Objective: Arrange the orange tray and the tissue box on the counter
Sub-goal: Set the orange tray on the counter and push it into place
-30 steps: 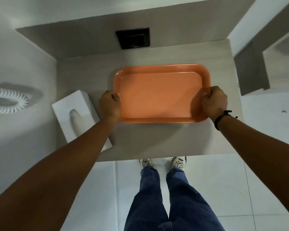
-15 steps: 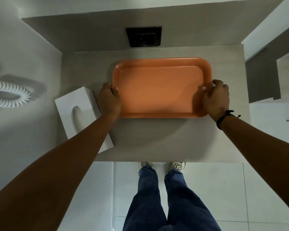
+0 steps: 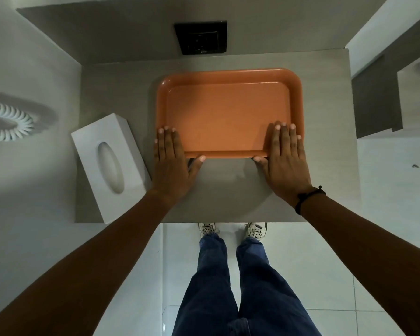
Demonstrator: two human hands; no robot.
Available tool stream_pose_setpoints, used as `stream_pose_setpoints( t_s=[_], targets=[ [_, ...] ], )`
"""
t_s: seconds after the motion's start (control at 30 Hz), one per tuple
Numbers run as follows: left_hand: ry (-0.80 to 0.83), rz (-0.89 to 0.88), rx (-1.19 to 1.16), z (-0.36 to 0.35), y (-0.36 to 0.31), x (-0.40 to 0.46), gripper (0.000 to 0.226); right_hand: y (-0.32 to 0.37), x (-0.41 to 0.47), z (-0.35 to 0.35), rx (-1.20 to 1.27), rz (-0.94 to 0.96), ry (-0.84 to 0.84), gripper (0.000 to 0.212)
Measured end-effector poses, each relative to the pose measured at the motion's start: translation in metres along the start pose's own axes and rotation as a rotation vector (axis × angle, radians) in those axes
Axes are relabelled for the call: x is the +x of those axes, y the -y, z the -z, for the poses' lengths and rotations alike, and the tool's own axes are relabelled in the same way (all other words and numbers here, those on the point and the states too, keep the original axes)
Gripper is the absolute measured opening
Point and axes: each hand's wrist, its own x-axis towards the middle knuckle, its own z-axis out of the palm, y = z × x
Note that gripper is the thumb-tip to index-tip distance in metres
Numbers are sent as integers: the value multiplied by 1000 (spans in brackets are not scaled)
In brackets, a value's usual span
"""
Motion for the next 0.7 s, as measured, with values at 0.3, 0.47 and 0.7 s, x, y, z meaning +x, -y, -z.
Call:
stream_pose_setpoints(
  t_s=[0.3, 0.47, 0.7],
  targets=[
    [-52, -7, 20, -4, 3, 28, 109, -3, 31, 5, 3, 15, -31, 96],
    [-51, -8, 18, 2, 2, 44, 108, -3, 47, 9, 23, 16, -50, 97],
    [-55, -4, 4, 3, 2, 54, 106, -5, 59, 10, 25, 24, -42, 99]
  ],
)
